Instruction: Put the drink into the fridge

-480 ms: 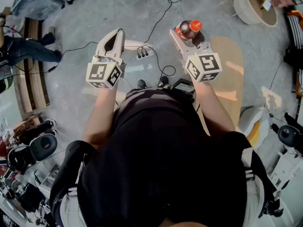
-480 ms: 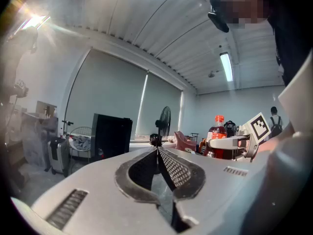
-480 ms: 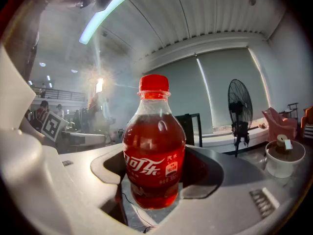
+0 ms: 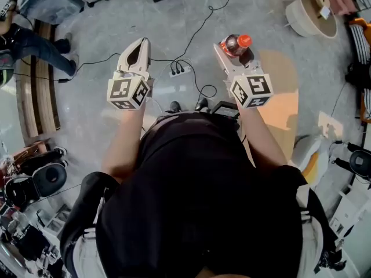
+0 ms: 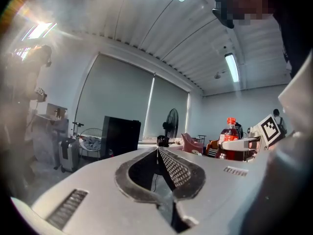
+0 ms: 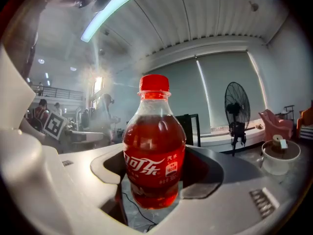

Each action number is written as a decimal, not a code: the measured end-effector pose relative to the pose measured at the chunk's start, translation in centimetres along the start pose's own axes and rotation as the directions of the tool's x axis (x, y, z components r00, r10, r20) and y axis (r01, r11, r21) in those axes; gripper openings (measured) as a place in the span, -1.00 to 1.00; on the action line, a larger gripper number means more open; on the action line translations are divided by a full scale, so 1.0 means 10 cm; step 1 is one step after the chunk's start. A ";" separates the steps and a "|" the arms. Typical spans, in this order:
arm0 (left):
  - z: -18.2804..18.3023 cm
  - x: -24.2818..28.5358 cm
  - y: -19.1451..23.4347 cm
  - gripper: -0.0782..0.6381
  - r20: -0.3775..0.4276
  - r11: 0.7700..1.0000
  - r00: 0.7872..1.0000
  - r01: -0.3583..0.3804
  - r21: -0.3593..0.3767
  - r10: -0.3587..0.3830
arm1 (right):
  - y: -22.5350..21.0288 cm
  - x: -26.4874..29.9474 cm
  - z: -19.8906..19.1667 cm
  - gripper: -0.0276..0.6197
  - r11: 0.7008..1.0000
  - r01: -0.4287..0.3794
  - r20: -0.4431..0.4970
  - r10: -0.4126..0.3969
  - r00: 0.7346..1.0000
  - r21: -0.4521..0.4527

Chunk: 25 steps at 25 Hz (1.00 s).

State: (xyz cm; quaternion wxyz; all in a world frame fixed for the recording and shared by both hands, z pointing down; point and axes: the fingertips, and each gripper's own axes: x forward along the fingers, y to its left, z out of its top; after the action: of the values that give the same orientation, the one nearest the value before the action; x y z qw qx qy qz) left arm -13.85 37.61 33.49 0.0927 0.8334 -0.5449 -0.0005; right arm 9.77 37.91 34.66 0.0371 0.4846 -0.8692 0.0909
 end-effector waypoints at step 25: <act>0.12 -0.04 -0.27 -0.72 0.018 0.998 0.998 -0.060 -0.007 0.060 | -0.65 -0.66 0.12 0.03 0.997 0.059 0.047 -0.061 0.997 0.051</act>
State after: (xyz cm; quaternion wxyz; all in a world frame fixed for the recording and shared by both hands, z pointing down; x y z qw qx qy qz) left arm -11.68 38.79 31.89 0.0906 0.8162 -0.5706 -0.0071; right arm 18.79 39.80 33.23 0.0069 0.5132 -0.8525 0.0995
